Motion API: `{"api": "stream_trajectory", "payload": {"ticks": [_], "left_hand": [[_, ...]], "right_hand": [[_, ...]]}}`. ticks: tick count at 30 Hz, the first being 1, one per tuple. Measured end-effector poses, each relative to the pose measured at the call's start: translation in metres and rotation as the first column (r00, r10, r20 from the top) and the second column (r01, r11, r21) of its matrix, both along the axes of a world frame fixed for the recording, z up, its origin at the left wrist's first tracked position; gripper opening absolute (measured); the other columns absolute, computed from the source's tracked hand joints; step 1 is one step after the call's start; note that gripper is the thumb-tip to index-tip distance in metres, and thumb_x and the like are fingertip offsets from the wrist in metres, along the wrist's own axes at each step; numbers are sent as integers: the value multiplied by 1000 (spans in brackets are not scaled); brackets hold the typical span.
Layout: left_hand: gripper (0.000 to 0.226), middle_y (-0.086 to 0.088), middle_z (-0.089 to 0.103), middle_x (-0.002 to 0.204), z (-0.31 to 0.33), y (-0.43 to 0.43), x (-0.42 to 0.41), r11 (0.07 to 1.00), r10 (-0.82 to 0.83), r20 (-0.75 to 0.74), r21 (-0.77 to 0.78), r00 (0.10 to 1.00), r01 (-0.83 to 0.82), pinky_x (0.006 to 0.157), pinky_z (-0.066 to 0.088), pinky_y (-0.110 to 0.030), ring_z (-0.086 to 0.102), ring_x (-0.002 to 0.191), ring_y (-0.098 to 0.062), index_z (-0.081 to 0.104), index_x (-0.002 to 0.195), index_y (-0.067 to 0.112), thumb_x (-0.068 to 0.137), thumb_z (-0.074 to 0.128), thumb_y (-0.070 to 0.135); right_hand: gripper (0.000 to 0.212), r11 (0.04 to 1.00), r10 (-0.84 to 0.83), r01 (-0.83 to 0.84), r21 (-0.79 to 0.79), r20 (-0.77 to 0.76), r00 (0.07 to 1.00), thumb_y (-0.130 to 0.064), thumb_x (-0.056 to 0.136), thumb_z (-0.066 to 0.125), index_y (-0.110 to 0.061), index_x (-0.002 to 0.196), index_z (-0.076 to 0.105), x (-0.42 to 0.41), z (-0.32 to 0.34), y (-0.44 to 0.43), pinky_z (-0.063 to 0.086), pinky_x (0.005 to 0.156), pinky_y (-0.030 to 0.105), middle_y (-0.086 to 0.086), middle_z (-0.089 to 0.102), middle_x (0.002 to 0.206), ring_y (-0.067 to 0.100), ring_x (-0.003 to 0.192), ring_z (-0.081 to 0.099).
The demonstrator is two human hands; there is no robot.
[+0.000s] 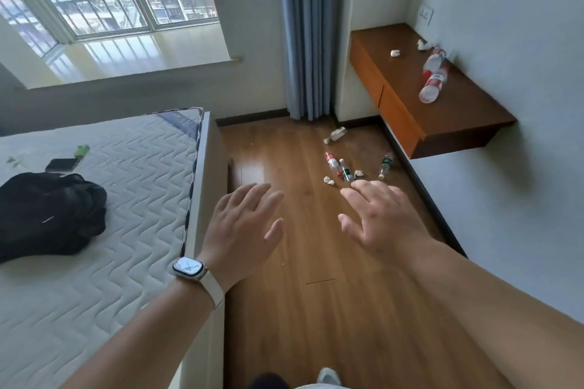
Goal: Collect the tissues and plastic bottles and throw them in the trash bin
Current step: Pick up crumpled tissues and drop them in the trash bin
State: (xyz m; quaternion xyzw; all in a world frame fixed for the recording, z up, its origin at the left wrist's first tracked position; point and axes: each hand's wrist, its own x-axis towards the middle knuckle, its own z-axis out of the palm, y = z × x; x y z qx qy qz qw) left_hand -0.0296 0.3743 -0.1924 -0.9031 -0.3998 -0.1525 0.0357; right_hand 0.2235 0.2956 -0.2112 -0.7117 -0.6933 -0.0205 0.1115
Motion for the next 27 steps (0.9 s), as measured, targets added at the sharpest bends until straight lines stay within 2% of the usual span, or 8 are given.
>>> {"api": "stream_trajectory", "payload": {"ticks": [9,18,27], "left_hand": [[42,-2,57,133,-25,93,48,992,-121,-1,-49,993,120,97,44,-44,50,125,-25,55,126,23,88,50,41],[41,-1,57,133,-38,248,88,973,-209,70,-83,975,214,96,44,-45,51,124,-26,56,127,23,89,55,39],[44,-1,56,133,-48,364,123,940,-315,74,-110,946,322,97,44,-46,50,125,-27,55,129,24,89,53,40]], "right_hand": [[53,995,-76,76,-56,11,997,-49,89,38,-14,120,63,34,-19,67,46,93,45,8,62,121,29,111,58],[46,973,-208,215,-82,93,974,-46,88,46,-15,119,63,60,-16,190,48,90,43,6,62,121,27,108,59],[50,951,-284,293,-99,99,954,-48,92,39,-16,125,59,74,-9,283,44,95,43,5,59,126,25,115,55]]}}
